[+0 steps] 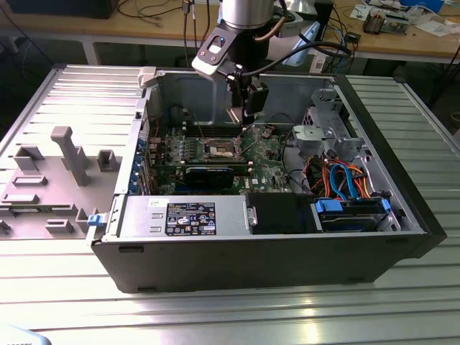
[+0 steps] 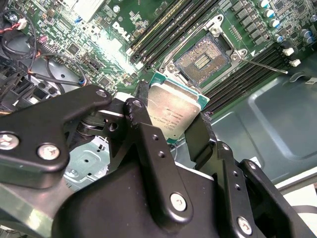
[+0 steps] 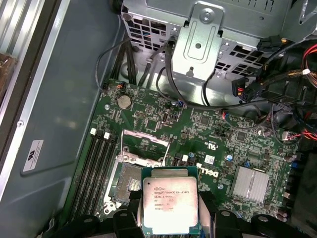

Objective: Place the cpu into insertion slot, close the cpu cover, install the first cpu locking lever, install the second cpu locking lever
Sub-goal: 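Place the cpu into insertion slot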

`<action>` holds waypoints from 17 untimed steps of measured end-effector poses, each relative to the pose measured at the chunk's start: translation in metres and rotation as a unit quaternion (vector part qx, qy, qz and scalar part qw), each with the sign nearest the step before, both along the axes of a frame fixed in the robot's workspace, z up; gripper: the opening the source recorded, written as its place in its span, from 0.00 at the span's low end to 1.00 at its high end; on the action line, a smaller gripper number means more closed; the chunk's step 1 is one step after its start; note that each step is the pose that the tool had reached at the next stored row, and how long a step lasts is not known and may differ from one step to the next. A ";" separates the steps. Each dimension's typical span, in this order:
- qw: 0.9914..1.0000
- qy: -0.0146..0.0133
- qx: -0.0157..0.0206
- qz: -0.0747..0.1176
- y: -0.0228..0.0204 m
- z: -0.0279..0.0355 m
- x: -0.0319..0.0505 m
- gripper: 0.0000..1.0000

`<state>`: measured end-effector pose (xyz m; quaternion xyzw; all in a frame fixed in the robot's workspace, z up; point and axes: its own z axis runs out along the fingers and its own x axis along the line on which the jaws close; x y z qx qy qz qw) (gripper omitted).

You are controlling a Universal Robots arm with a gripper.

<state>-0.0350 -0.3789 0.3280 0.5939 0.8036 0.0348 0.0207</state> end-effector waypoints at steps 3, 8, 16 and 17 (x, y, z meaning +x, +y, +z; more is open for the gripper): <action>1.000 0.000 0.000 -0.001 0.0000 -0.0001 0.0000 0.54; 1.000 0.000 0.000 -0.004 0.0000 -0.0003 0.0000 0.54; 1.000 0.000 0.000 -0.006 0.0000 -0.0005 0.0000 0.54; 1.000 0.000 0.000 -0.007 0.0000 -0.0005 0.0000 0.54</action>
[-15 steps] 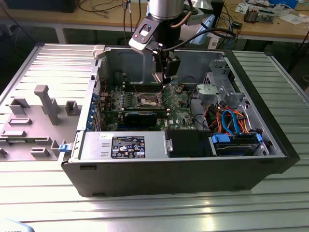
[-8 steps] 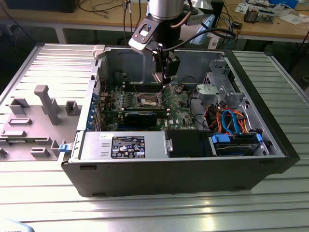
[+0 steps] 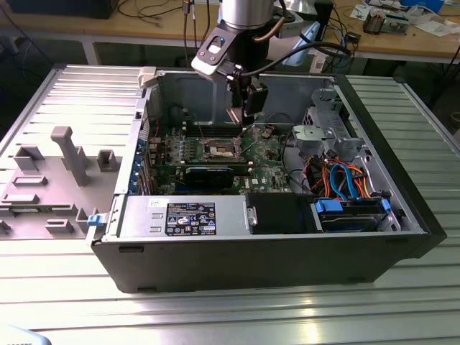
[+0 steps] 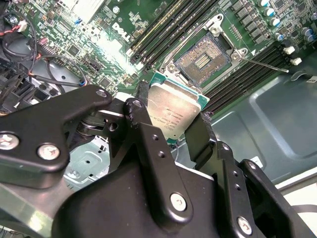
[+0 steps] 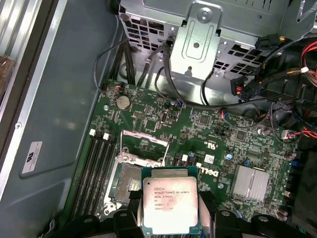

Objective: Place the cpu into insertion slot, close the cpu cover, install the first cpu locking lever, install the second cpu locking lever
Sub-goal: 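Place the cpu into insertion slot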

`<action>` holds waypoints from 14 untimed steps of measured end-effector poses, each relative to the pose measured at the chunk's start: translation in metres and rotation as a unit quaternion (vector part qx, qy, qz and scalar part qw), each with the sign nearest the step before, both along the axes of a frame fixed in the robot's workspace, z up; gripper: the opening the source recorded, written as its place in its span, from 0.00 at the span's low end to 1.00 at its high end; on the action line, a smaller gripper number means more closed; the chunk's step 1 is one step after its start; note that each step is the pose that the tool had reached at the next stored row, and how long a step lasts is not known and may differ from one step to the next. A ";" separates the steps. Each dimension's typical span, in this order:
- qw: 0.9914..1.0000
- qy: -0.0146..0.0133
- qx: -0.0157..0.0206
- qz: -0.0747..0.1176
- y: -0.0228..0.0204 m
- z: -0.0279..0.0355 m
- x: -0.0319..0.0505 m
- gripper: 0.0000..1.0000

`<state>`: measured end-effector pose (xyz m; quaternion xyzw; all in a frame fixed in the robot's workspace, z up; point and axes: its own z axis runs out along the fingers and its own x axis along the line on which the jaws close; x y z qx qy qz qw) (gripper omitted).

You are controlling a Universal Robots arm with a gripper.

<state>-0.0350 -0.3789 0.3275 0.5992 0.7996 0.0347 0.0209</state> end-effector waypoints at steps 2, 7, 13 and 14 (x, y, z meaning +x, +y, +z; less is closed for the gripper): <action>1.000 0.000 0.000 -0.001 0.0000 0.0000 0.0000 0.54; 1.000 0.000 0.000 -0.002 0.0000 -0.0002 0.0000 0.54; 1.000 0.000 0.000 -0.004 0.0000 -0.0003 0.0000 0.54; 1.000 0.000 0.000 -0.004 0.0000 -0.0003 0.0000 0.54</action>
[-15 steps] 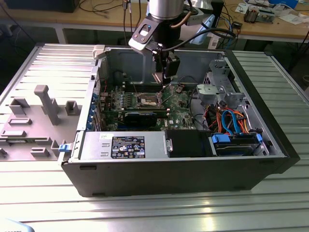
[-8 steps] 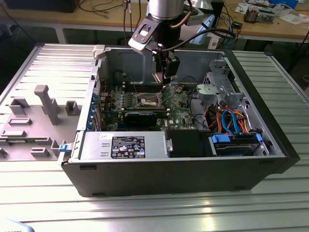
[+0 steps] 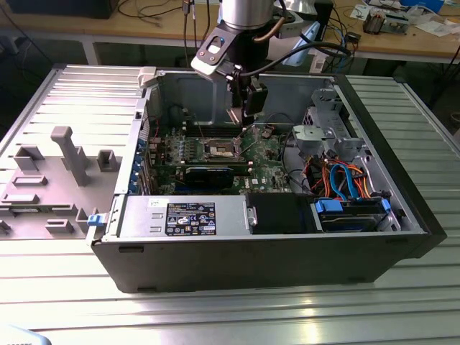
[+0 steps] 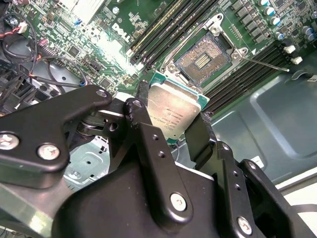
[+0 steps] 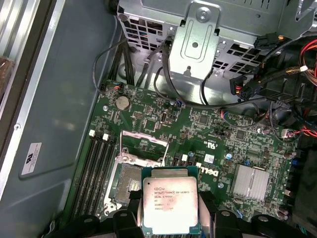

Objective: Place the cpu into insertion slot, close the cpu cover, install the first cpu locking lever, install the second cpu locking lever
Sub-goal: 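Place the cpu into insertion slot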

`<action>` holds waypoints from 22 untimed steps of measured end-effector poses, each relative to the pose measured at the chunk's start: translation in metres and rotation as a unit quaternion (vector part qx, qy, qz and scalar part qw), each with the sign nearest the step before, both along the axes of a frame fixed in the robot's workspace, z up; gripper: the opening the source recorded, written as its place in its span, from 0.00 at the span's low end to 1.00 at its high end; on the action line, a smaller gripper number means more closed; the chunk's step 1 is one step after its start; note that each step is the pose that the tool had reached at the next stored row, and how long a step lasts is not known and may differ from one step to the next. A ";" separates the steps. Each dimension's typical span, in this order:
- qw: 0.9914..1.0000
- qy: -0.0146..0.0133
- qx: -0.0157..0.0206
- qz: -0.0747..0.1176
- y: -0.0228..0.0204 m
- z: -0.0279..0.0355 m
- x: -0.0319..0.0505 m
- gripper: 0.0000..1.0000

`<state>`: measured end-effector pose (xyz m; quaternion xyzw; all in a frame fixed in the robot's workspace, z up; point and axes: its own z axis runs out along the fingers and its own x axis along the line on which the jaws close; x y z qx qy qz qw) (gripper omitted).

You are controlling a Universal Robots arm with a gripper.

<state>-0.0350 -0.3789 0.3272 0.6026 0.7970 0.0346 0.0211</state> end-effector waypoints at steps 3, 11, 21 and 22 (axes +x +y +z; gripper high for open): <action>1.000 0.000 0.000 -0.001 0.0000 -0.0001 0.0000 0.54; 1.000 0.000 0.000 -0.004 0.0000 -0.0003 0.0000 0.54; 1.000 0.000 0.000 -0.007 0.0000 -0.0005 0.0000 0.54; 1.000 0.000 0.000 -0.007 0.0000 -0.0005 0.0000 0.54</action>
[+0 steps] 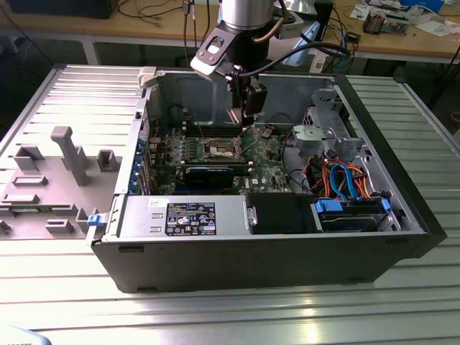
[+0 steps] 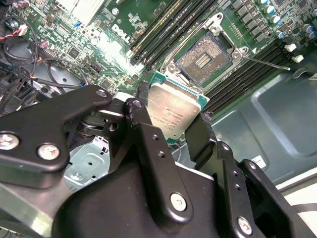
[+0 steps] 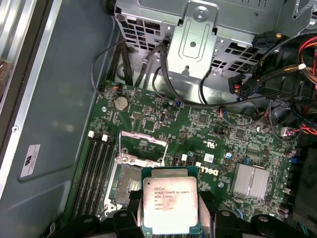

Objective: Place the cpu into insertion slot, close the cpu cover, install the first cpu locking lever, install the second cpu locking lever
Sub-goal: 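Place the cpu into insertion slot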

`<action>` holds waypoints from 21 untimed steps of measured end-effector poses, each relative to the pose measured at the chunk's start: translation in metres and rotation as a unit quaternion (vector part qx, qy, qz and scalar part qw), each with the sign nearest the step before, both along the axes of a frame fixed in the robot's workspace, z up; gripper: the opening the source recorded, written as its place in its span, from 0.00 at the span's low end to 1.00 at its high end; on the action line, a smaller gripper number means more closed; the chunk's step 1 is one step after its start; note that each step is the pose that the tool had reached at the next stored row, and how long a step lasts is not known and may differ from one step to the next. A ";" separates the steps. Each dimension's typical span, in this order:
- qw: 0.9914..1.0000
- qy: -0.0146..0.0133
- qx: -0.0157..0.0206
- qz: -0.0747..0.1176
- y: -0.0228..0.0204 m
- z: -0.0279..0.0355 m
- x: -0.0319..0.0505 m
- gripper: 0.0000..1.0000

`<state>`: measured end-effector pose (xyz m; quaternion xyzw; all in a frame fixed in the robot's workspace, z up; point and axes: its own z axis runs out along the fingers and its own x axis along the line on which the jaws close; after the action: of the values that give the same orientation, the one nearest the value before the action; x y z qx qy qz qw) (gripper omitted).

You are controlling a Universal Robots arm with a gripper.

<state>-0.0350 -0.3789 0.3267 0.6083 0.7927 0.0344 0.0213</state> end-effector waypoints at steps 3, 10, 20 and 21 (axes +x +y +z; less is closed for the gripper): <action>1.000 0.000 0.000 -0.001 0.0000 -0.0001 0.0000 0.54; 1.000 0.000 0.000 -0.003 0.0000 -0.0002 0.0000 0.54; 1.000 0.000 0.000 -0.006 0.0000 -0.0004 0.0000 0.54; 1.000 0.000 0.000 -0.007 0.0000 -0.0005 0.0000 0.54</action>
<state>-0.0350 -0.3789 0.3262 0.6136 0.7885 0.0343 0.0216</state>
